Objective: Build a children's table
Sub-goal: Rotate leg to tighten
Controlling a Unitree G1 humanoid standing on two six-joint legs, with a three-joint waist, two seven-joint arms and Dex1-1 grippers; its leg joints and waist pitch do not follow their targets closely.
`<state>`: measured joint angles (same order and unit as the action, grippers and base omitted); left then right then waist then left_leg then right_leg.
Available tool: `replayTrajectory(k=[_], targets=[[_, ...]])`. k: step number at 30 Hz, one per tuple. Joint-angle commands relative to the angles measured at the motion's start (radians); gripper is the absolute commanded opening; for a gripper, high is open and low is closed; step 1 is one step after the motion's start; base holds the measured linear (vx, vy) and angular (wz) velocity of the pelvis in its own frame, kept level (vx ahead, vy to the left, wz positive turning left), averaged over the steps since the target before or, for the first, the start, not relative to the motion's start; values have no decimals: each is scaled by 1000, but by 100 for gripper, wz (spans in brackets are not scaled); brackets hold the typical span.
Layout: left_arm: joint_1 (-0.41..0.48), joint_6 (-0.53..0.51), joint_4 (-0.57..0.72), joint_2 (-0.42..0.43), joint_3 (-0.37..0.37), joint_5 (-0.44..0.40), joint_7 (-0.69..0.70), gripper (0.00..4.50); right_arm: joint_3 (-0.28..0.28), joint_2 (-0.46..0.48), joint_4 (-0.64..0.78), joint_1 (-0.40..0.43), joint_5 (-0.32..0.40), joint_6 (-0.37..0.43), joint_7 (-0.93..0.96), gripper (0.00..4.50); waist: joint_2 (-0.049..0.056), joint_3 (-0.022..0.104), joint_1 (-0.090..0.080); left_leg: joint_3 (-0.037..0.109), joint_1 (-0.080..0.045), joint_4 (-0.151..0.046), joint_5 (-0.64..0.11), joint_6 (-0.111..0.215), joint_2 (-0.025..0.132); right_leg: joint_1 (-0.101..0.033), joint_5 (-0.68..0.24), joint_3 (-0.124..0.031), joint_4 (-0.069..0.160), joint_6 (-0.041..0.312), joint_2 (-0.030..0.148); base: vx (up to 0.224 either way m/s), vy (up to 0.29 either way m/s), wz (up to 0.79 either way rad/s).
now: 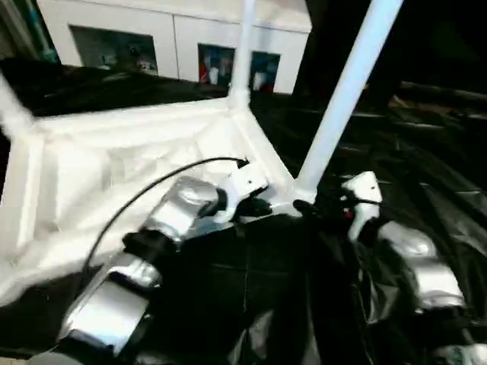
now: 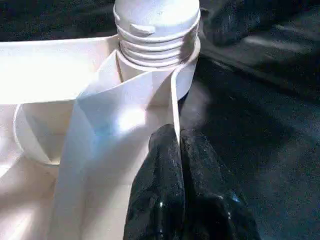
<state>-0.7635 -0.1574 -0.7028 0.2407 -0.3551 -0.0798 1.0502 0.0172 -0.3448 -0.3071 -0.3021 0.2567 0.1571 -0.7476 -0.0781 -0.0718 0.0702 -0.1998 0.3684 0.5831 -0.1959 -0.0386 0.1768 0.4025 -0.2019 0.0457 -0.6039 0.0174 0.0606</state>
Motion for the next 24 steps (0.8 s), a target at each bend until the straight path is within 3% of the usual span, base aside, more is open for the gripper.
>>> replayTrajectory(k=[1,5,7,10,13,18,24], targets=[[35,20,45,17,-47,20,120,0,22,-24,44,19,22,18,-47,373,1,59,7,27,-14,-59,-37,140,68,-56,74,-50,48,296,98,0,0,0],[55,10,97,41,-57,38,176,0,52,-38,61,37,8,14,-85,373,7,54,13,26,-22,-66,-109,89,73,-47,-48,-51,58,282,98,0,0,0],[66,8,126,58,-60,36,192,0,73,-45,69,50,-7,11,-112,373,6,53,18,24,-27,-67,-131,69,74,-43,-75,-52,61,276,98,0,0,0],[75,3,146,72,-56,37,203,0,89,-49,70,54,-24,3,-124,373,5,55,18,26,-24,-68,-127,53,72,-47,-73,-52,58,260,98,0,0,0],[82,1,157,84,-54,34,209,0,94,-50,67,52,-20,4,-129,373,-2,60,18,25,-18,-63,-85,63,67,-53,-25,-53,51,257,99,0,0,0],[86,-4,165,87,-54,37,208,0,88,-45,59,42,-6,14,-132,358,-3,62,19,23,-18,-59,-64,79,66,-53,-6,-53,48,261,97,0,0,0],[95,-12,175,89,-54,37,205,0,85,-43,56,44,-5,20,-142,299,-3,62,19,24,-18,-58,-74,75,66,-52,-35,-52,48,259,97,0,0,0]])
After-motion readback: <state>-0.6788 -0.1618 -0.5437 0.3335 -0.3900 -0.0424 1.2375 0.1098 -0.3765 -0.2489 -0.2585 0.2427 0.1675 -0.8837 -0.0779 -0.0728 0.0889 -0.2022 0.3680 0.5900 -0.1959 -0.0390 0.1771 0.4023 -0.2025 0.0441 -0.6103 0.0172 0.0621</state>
